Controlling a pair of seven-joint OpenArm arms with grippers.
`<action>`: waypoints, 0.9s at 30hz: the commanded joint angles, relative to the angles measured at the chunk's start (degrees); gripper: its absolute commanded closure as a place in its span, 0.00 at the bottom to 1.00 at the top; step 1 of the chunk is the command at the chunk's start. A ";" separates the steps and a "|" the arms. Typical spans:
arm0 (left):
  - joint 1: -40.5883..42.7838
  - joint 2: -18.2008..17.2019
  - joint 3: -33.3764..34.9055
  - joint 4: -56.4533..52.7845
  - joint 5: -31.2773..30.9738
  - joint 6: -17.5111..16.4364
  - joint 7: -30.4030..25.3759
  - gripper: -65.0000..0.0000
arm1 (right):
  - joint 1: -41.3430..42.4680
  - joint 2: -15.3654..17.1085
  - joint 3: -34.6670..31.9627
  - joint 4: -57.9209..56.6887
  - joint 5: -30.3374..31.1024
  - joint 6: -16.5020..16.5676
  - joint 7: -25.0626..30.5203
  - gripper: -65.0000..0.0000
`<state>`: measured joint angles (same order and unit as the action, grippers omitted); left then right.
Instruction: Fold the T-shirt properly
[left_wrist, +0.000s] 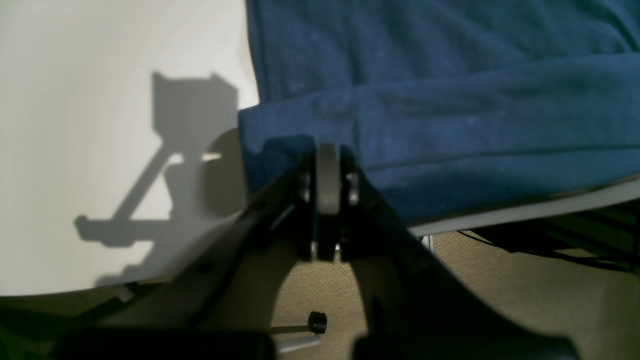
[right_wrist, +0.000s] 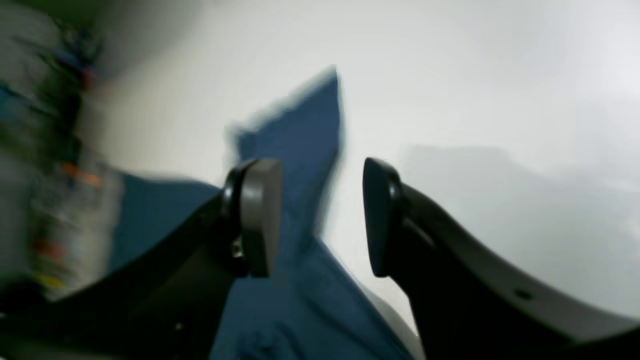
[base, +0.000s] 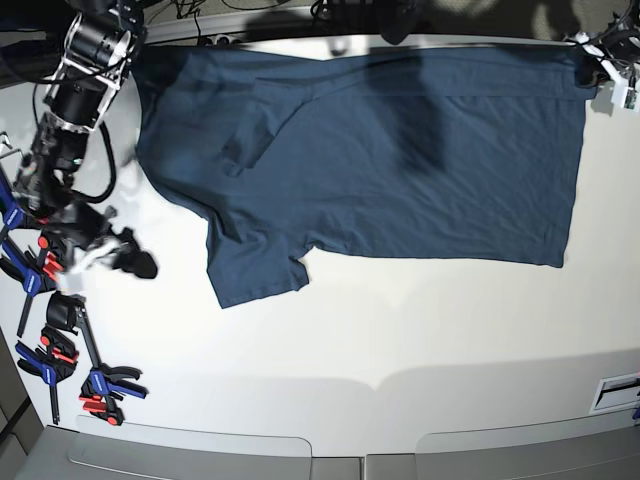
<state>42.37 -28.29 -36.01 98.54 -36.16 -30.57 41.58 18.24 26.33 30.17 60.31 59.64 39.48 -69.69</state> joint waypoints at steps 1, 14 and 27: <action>0.33 -0.90 -0.39 0.81 -0.94 -0.22 -0.96 1.00 | 1.60 1.25 3.04 1.01 4.55 0.52 -0.15 0.61; 0.39 0.79 -0.39 0.81 -4.13 -0.70 2.80 1.00 | 1.55 1.53 23.96 0.98 9.57 0.52 -2.67 0.61; 10.80 7.69 0.55 0.42 -13.84 -9.43 8.55 1.00 | 1.57 2.10 22.95 0.98 9.60 0.52 -2.56 0.61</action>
<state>52.31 -20.29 -35.18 98.50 -49.17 -39.48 50.83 18.57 26.83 53.04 60.36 67.57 39.48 -73.32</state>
